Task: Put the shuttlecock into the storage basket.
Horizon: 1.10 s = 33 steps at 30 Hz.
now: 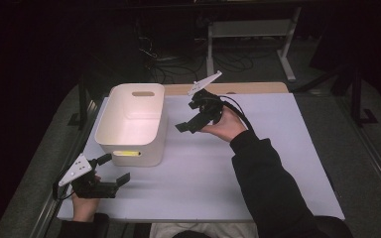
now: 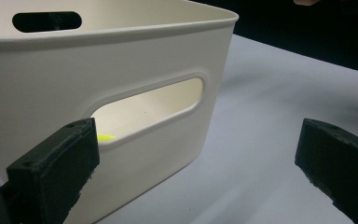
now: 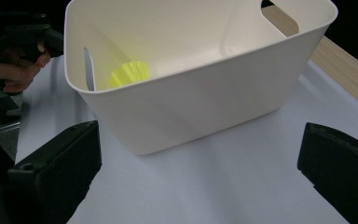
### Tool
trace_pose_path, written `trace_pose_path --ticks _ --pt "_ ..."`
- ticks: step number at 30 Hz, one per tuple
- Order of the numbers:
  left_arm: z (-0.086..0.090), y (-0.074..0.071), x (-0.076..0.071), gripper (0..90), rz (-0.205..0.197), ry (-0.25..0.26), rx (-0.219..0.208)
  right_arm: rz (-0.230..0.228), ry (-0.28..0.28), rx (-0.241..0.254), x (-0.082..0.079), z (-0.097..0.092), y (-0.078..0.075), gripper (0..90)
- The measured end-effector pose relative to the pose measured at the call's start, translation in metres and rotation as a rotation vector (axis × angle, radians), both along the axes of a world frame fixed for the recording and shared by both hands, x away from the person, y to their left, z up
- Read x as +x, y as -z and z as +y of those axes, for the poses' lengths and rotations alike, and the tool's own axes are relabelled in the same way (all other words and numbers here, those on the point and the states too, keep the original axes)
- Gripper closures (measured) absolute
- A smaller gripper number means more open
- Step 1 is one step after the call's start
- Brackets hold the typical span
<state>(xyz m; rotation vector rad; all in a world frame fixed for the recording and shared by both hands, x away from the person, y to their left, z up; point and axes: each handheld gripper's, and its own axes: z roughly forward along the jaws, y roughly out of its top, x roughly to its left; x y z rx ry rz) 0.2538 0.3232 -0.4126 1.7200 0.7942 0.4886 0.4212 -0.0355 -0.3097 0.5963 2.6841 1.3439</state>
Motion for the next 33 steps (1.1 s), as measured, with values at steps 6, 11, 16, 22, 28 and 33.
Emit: trace_pose_path --ticks 6,11,16,22,28,33 --pt "0.0 0.0 0.0 0.0 0.0 -0.001 -0.001 0.001 0.009 0.005 -0.001 -0.008 0.003 0.0" --pt "0.0 0.0 0.0 0.0 0.001 0.001 0.002 0.008 0.015 0.03 -0.004 -0.016 0.005 0.0" --pt "0.0 0.0 0.0 0.0 0.002 0.001 0.002 0.008 0.022 0.031 -0.006 -0.024 0.009 0.0" --pt "0.0 0.0 0.0 0.0 0.002 0.001 0.003 0.02 0.032 0.027 -0.007 -0.033 0.013 0.0" --pt "0.0 0.0 0.0 0.0 0.002 -0.001 0.002 0.018 0.042 0.034 -0.01 -0.041 0.017 0.0" --pt "0.0 0.0 0.0 0.0 0.003 -0.003 0.005 0.018 0.045 0.034 -0.014 -0.049 0.02 0.0"
